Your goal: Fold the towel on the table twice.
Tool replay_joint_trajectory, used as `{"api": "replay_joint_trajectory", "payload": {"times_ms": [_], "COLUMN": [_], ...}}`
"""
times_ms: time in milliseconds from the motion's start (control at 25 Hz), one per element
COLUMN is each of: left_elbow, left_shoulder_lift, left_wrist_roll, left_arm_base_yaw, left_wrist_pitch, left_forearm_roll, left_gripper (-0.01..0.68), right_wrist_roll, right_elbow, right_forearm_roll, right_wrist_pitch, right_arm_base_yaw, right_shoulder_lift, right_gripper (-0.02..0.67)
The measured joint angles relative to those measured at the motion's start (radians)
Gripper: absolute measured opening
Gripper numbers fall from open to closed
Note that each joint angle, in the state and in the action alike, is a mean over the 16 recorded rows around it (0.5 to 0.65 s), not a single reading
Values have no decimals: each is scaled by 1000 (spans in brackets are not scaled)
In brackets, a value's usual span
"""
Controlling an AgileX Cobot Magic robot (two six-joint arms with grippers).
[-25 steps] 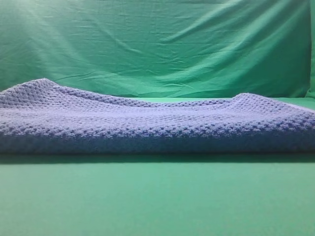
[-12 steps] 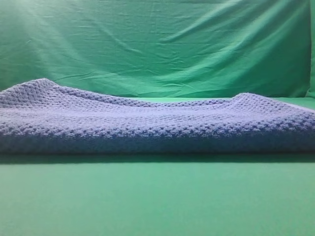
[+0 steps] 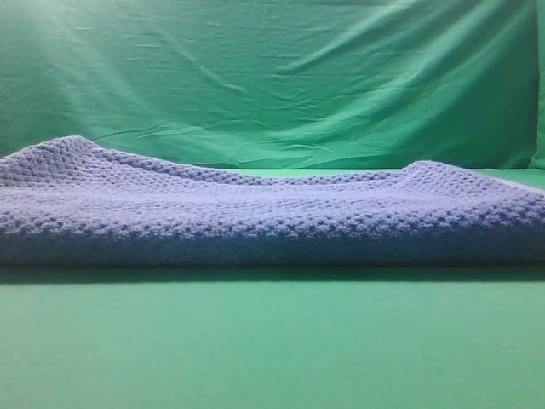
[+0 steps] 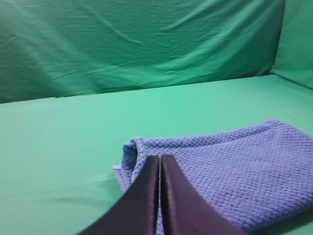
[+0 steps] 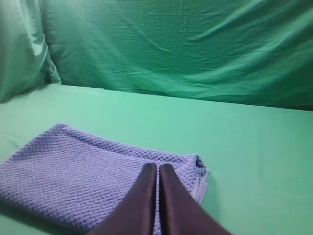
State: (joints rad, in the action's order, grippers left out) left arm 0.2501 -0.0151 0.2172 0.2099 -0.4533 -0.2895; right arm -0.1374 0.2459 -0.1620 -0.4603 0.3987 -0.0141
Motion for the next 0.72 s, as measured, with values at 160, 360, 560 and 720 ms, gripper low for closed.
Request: {"api": "replay_joint_trajectory", "payload": {"times_ms": [160,360,560,720], "left_elbow": [-85,-150,-170,-179], "left_shoulder_lift": [0,0,0,0], "left_wrist_roll": [0,0,0,0], "left_arm_base_yaw": [0,0,0,0], "left_wrist_pitch": [46,57,38,33], "left_forearm_roll": [-2,-13,-29,-35], "left_gripper": [0,0,0,0], "right_wrist_roll": [-4,-7,-10,-10], "right_elbow": [-73,-132,-157,-165], "right_forearm_roll": [0,0,0,0], "right_wrist_pitch": [111,198,218,167], "right_arm_base_yaw": [0,0,0,0], "right_shoulder_lift": [0,0,0,0], "right_gripper": [0,0,0,0]}}
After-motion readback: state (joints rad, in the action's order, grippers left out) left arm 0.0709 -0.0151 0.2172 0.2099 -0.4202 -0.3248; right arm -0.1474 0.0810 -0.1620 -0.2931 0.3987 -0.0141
